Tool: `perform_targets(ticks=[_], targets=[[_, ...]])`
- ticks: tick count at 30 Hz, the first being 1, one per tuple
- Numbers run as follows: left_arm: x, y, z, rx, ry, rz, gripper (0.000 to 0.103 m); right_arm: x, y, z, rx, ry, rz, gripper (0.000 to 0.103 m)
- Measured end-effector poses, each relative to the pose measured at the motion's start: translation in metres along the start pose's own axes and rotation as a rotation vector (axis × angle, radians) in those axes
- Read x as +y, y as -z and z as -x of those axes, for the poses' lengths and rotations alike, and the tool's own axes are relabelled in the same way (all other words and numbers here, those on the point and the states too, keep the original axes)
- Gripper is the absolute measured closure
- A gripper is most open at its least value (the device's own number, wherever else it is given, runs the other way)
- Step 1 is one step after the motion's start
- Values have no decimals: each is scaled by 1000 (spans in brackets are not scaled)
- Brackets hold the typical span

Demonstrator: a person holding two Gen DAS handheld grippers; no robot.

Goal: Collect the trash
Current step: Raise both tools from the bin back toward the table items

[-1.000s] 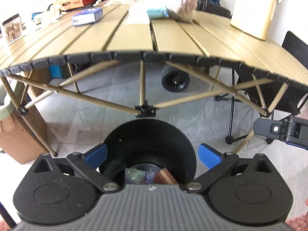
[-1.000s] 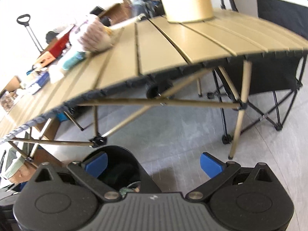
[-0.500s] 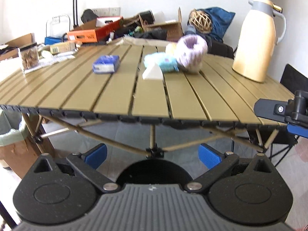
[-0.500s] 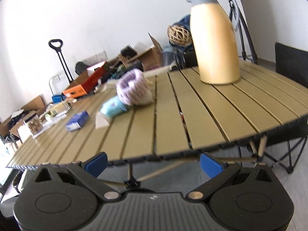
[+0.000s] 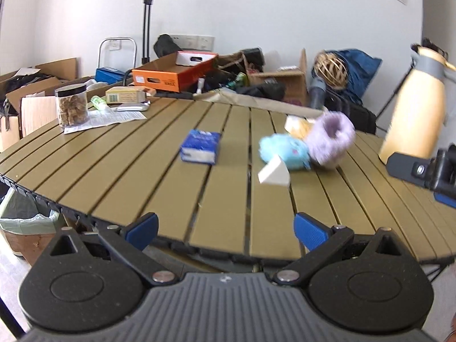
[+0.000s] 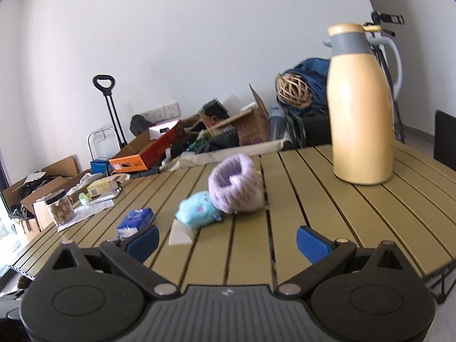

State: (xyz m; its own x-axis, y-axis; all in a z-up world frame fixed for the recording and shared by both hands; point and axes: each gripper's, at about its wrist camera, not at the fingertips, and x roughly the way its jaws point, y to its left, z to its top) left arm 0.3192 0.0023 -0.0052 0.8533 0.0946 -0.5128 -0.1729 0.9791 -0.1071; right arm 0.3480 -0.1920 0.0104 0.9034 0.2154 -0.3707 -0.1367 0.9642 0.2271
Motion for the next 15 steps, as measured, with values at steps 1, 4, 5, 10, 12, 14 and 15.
perform_targets(ticks=[1, 4, 5, 10, 12, 14, 15], targets=[[2, -4, -3, -5, -5, 7, 0, 4, -2, -5, -7, -4, 8, 0], [10, -13, -12, -14, -20, 25, 0, 12, -4, -19, -16, -22, 3, 0], [12, -16, -15, -15, -29, 29, 0, 14, -4, -24, -15, -27, -2, 0], [25, -29, -32, -22, -62, 46, 0, 24, -3, -47, -11, -38, 22, 0], [30, -34, -39, -21, -73, 58, 0, 26, -4, -58, -5, -38, 21, 0], [36, -40, -46, -26, -88, 72, 0, 27, -5, -67, 7, -31, 10, 0], [39, -43, -50, -25, -95, 75, 0, 27, -6, -73, 11, -28, 4, 0]])
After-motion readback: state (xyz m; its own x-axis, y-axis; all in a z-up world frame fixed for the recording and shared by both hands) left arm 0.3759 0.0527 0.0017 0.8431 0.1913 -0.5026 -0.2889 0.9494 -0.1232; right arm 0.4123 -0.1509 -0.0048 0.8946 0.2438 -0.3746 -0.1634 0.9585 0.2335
